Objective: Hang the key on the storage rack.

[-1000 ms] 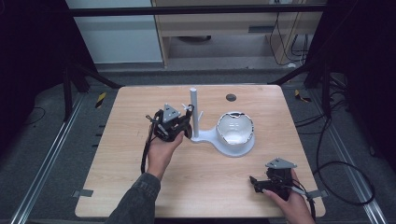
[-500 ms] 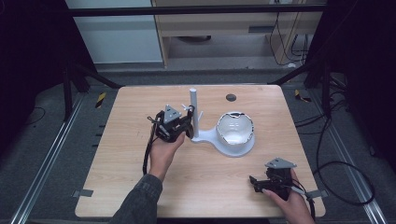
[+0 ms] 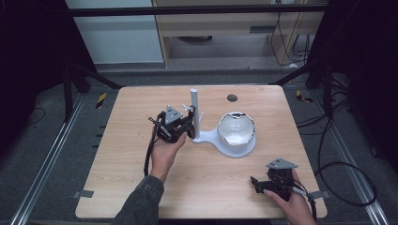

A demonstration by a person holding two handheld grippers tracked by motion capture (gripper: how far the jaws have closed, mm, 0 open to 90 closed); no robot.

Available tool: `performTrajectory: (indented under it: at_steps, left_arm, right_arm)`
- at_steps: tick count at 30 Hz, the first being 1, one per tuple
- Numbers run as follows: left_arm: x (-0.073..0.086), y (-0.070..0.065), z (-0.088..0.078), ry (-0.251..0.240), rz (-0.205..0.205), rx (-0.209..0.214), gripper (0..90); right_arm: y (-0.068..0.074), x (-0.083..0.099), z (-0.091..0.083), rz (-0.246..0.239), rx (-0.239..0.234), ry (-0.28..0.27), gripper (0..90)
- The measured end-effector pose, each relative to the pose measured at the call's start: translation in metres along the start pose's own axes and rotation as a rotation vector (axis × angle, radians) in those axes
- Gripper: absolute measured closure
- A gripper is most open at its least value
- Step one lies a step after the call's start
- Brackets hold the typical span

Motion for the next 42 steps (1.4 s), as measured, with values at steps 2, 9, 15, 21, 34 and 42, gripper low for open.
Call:
performTrajectory:
  at_steps: [2, 9, 15, 21, 34, 42]
  left_arm:
    - [0.0, 0.0, 0.0, 0.003, -0.001, 0.002, 79.9]
    - [0.002, 0.0, -0.003, 0.01, 0.006, 0.01, 79.4]
    - [0.002, 0.002, 0.0, 0.009, -0.01, 0.027, 79.4]
    - [0.003, -0.001, -0.002, 0.013, 0.006, 0.029, 78.1]
    - [0.023, -0.01, -0.021, 0.059, 0.086, 0.0, 48.5]
    - [0.034, -0.02, -0.026, 0.108, 0.11, 0.066, 17.5]
  right_arm:
    - [0.0, 0.0, 0.0, 0.0, 0.001, 0.001, 0.4]
    - [0.0, 0.0, 0.0, 0.001, 0.0, 0.0, 0.4]
    - [0.0, 0.0, 0.0, 0.004, -0.002, 0.001, 0.4]
    - [0.001, 0.0, 0.0, 0.005, -0.005, 0.002, 0.4]
    - [0.0, -0.001, 0.0, -0.001, 0.002, 0.0, 0.4]
    - [0.001, -0.001, 0.0, 0.004, -0.001, 0.001, 0.4]
Point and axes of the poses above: each handheld gripper's, and its own axes: z roughly forward along the jaws, x roughly out of its underside, y roughly to its left, the point moved 8 cm from there along z, roughly forward along the jaws, and after that the axes turned 14 degrees about y, right-handed, at the moved point
